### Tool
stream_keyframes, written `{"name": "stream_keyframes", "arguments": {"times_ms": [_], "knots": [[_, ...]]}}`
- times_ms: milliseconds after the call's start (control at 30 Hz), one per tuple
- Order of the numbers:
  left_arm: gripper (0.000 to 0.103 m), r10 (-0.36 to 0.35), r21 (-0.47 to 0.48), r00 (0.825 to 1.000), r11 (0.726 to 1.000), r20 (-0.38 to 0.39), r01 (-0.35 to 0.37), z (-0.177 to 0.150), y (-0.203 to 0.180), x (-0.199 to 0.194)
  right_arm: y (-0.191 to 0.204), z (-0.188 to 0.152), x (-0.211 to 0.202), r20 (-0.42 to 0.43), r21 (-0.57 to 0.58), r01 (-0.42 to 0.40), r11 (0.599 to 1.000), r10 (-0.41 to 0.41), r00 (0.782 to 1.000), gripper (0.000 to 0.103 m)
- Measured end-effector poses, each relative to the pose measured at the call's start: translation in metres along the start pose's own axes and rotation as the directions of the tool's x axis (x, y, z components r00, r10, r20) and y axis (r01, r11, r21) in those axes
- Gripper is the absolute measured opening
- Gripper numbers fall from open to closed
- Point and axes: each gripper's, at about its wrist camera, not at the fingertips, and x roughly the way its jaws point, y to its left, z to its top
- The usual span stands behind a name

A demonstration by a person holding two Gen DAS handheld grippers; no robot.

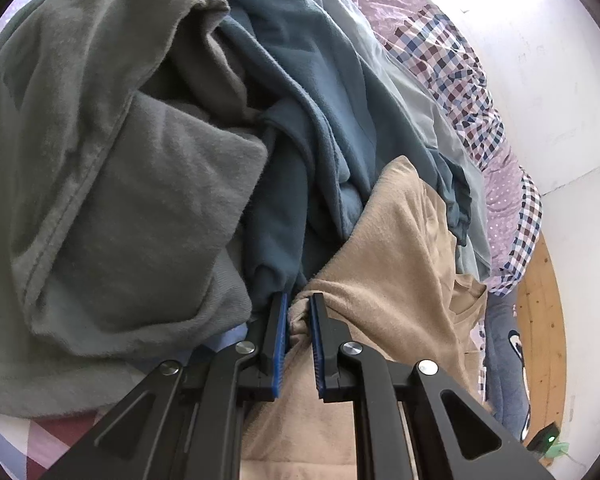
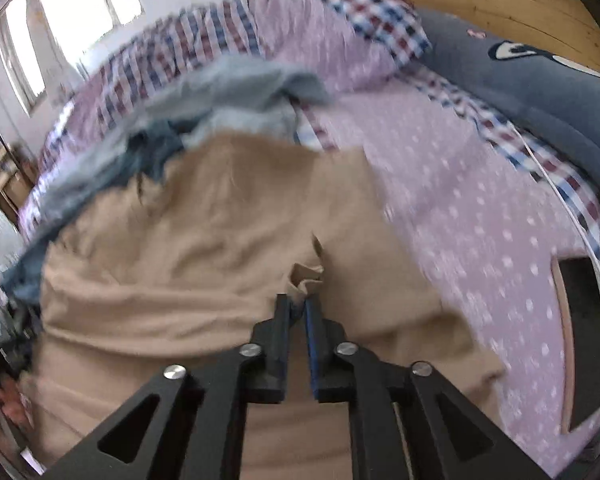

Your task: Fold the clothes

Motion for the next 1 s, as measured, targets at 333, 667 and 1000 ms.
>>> {"name": "stream_keyframes", "arguments": {"times_ms": [333, 667, 1000], "knots": [[0.011, 0.020, 0.001, 1.000, 1.000, 0.008, -0.020, 0.000, -0.002, 0.000, 0.007, 0.043, 0.011, -0.002, -0.212, -0.006, 0.977, 0.006, 1.000, 0.043], [0.011, 0.042, 0.004, 0.999, 0.999, 0.020, -0.042, 0.001, -0.006, 0.004, 0.028, 0.037, 0.069, -0.084, -0.434, 0.080, 0.897, -0.129, 0.988, 0.030], [0.011, 0.045, 0.001, 0.999, 0.999, 0.030, -0.045, 0.000, -0.006, 0.004, 0.036, 0.040, 0.037, 0.065, -0.418, 0.142, 0.897, -0.126, 0.990, 0.003]]}}
